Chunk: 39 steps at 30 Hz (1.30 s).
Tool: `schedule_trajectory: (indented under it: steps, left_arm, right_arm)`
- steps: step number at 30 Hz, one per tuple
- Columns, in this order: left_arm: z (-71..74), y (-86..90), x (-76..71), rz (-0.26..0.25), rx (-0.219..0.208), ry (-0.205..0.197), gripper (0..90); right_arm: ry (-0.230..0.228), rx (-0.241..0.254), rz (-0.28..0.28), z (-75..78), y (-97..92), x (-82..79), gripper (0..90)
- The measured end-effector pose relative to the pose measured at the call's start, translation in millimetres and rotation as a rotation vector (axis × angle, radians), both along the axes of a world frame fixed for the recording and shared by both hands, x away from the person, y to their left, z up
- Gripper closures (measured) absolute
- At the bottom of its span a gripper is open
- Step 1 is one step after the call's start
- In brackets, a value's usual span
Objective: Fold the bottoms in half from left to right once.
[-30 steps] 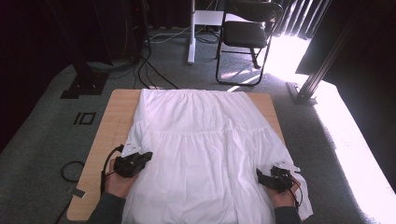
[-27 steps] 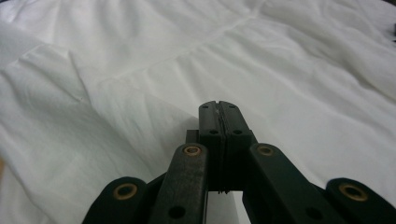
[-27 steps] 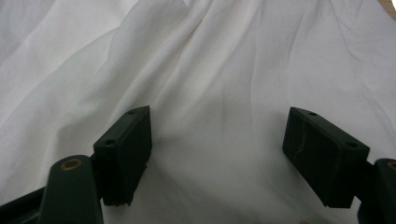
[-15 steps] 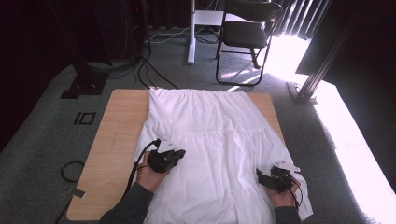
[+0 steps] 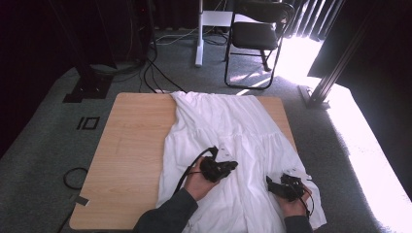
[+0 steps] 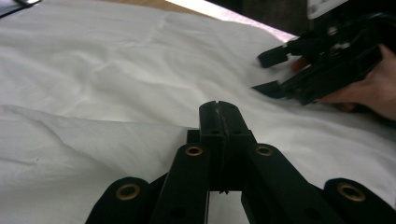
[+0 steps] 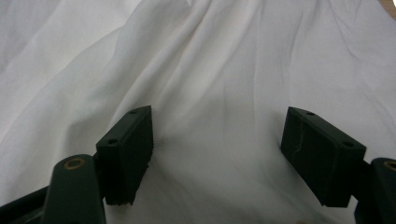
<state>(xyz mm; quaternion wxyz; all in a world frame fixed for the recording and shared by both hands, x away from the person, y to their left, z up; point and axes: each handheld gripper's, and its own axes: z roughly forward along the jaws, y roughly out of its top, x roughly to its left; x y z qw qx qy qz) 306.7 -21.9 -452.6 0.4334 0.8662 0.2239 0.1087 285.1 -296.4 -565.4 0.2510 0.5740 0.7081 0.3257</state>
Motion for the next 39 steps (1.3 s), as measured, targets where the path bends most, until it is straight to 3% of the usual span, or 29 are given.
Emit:
schedule_trajectory:
  steps: [6,9,10,11,13,17,18,19,21,23,27,32,36,39]
  left_arm:
    - [-6.9,-39.9,-9.5,-0.084,-0.03,0.032,90.0]
    - [-18.0,-47.4,-5.6,-0.1,-0.038,0.067,90.0]
    - [-21.2,-45.9,-2.7,-0.122,-0.065,0.103,86.9]
    - [-24.0,-44.4,-1.0,-0.128,-0.063,0.12,82.2]
    - [-25.8,-42.1,-0.4,-0.118,-0.049,0.119,70.0]
    - [-19.8,-2.4,-2.6,-0.05,-0.084,0.096,61.4]
    - [-19.8,-2.4,-2.6,-0.05,-0.084,0.096,60.2]
    - [-14.5,19.5,-3.6,-0.009,-0.101,0.075,60.2]
    - [-9.8,46.6,-4.9,0.048,-0.096,0.049,56.1]
    - [-7.6,73.7,-5.7,0.116,-0.093,0.026,54.4]
    - [-10.5,120.9,-5.6,0.256,-0.047,0.001,53.1]
    - [-28.0,152.6,-1.7,0.367,-0.02,0.027,51.9]
    - [-41.8,161.9,1.6,0.415,0.018,0.047,47.5]
    - [-47.4,163.6,2.9,0.429,0.028,0.053,46.6]
  right_arm:
    - [0.0,0.0,-0.009,0.0,4.8,-3.8,25.4]
    - [0.0,0.002,-0.007,0.0,5.7,-4.4,25.4]
    - [0.0,0.002,-0.007,0.0,5.7,-4.4,25.4]
    - [0.0,0.002,-0.007,0.0,5.6,-4.4,25.4]
    - [0.0,0.002,-0.007,0.1,5.6,-4.4,25.4]
    - [-0.003,0.005,-0.016,0.6,4.9,-5.7,30.9]
    - [-0.003,0.005,-0.016,0.6,4.9,-5.7,30.9]
    - [-0.003,0.006,-0.016,1.0,4.5,-6.1,33.8]
    - [0.013,0.027,-0.015,5.7,2.6,-8.0,42.7]
    - [-0.016,0.038,-0.01,15.7,4.3,-11.7,45.3]
    - [-0.085,0.062,0.041,43.7,16.7,-18.6,51.6]
    - [-0.112,0.062,0.169,65.8,49.6,-19.4,62.0]
    - [-0.081,0.088,0.214,65.5,70.4,-5.1,60.1]
    - [-0.048,0.104,0.224,59.9,83.0,7.7,52.7]
